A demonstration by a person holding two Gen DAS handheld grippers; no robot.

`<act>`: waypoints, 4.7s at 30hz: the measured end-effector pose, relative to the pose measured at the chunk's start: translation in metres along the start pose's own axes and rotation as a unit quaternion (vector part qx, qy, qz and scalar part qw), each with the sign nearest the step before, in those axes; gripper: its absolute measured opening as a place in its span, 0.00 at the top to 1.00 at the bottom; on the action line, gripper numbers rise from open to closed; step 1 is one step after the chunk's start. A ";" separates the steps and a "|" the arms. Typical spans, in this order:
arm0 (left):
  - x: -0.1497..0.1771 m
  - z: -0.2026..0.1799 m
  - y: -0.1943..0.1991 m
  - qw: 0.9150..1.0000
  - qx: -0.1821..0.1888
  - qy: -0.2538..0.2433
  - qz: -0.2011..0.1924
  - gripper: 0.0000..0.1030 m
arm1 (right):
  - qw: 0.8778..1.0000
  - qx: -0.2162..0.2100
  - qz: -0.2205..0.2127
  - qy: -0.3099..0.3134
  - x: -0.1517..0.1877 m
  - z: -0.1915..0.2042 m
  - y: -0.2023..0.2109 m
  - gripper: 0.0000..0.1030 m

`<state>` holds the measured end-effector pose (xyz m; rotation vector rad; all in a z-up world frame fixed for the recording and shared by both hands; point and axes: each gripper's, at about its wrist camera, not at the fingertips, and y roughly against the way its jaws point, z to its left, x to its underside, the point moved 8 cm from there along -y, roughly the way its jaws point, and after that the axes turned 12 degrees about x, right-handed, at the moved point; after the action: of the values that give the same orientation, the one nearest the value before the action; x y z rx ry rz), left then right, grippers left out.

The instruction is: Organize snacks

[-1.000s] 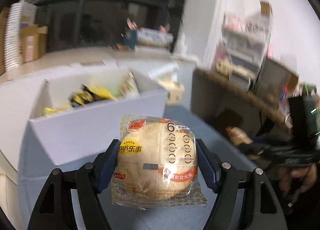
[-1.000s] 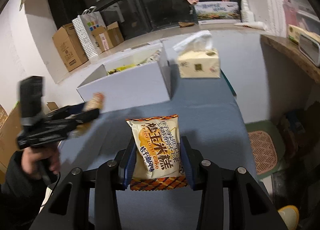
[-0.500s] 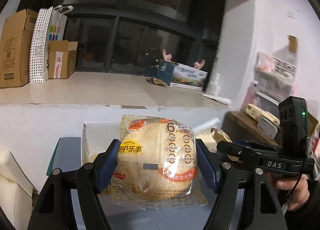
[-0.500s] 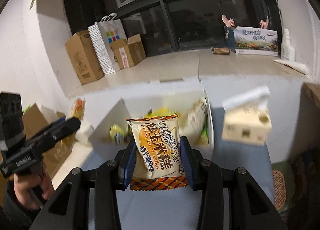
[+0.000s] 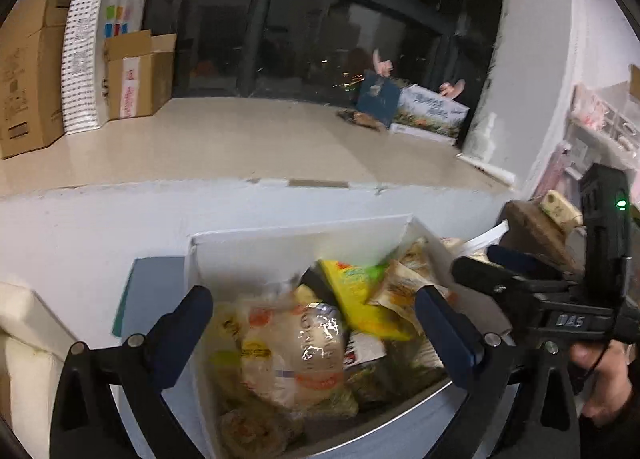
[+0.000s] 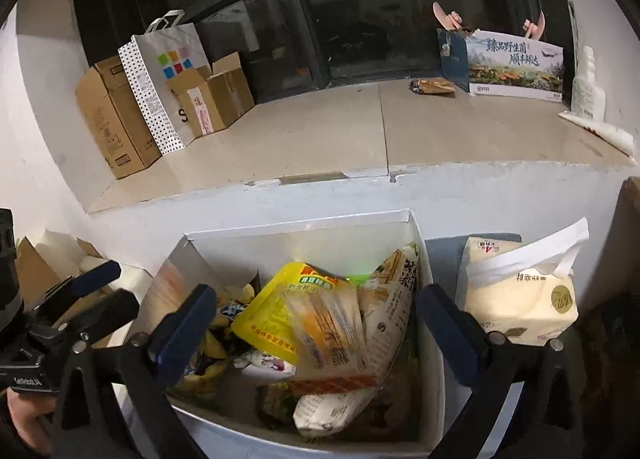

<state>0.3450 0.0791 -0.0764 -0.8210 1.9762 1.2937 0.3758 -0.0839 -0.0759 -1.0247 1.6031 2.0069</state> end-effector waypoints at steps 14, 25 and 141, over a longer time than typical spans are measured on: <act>0.018 -0.053 0.079 0.979 -0.133 -0.108 -0.112 0.00 | 0.983 0.113 -0.112 0.091 0.017 0.014 0.073 0.00; 0.076 -0.092 0.129 0.993 -0.073 -0.066 -0.070 0.00 | 0.986 0.072 -0.125 0.077 0.067 0.007 0.161 0.00; 0.152 -0.148 0.188 0.997 -0.023 -0.062 -0.034 0.00 | 0.993 0.071 -0.092 0.022 0.166 -0.011 0.243 0.00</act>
<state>0.0821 -0.0218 -0.0459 -0.8036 1.8135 1.3228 0.1031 -0.1875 -0.0344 -1.1249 1.5854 1.7352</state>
